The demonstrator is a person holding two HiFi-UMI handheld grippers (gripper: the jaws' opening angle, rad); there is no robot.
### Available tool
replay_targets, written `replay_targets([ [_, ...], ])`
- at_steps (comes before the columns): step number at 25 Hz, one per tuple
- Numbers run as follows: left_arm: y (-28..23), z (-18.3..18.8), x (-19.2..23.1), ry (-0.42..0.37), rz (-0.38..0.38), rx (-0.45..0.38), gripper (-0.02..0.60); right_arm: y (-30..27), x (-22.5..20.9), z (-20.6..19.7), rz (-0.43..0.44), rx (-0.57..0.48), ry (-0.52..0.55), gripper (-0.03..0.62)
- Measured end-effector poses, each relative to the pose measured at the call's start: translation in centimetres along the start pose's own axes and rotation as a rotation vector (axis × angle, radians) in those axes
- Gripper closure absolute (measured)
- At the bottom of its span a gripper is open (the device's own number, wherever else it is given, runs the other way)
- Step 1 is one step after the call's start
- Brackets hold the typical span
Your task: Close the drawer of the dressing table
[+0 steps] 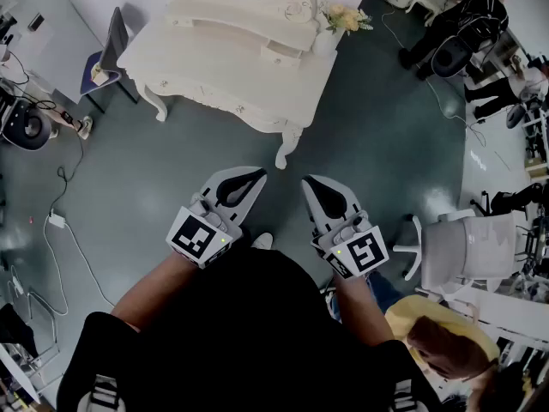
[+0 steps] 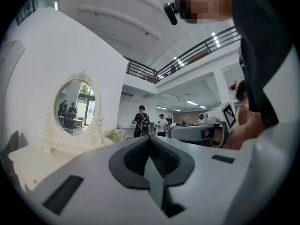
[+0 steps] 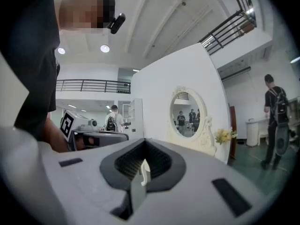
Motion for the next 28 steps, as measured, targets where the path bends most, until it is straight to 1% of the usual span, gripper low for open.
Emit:
replay_targets([
  [3, -0.2, 0.1, -0.3, 0.0, -0.007, 0.002, 0.586, 0.3, -0.5, -0.2, -0.004, 0.003, -0.005, 0.592],
  [7, -0.7, 0.7, -0.5, -0.008, -0.008, -0.021, 0.586, 0.5, -1.2, -0.3, -0.002, -0.001, -0.028, 0.592],
  [11, -0.8, 1.1, -0.3, -0.011, 0.007, -0.002, 0.586, 0.4, -1.9, -0.1, -0.002, -0.012, -0.037, 0.592],
  [14, -0.9, 1.2, 0.3, -0.017, 0.005, -0.024, 0.586, -0.3, -2.1, -0.1, 0.007, -0.015, -0.034, 0.592],
  [18, -0.9, 1.4, 2.0, -0.017, 0.006, -0.034, 0.586, -1.8, -2.5, 0.1, 0.013, -0.035, -0.035, 0.592],
  [21, -1.0, 1.5, 4.1, -0.015, -0.001, -0.025, 0.586, -3.8, -2.9, 0.3, 0.008, -0.02, -0.011, 0.592],
  [28, -1.6, 2.0, 9.3, -0.008, -0.033, -0.033, 0.586, -8.9, -3.7, 0.6, 0.014, -0.003, -0.013, 0.592],
])
Point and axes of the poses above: the fingertips, and each gripper's own axes: y backward along the fingers, x to its left, z out of its top, the point moved 8 cm from there along y, backward along the fingers, and after that the axes turned 6 degrees about -z, right-handed, at the moved point
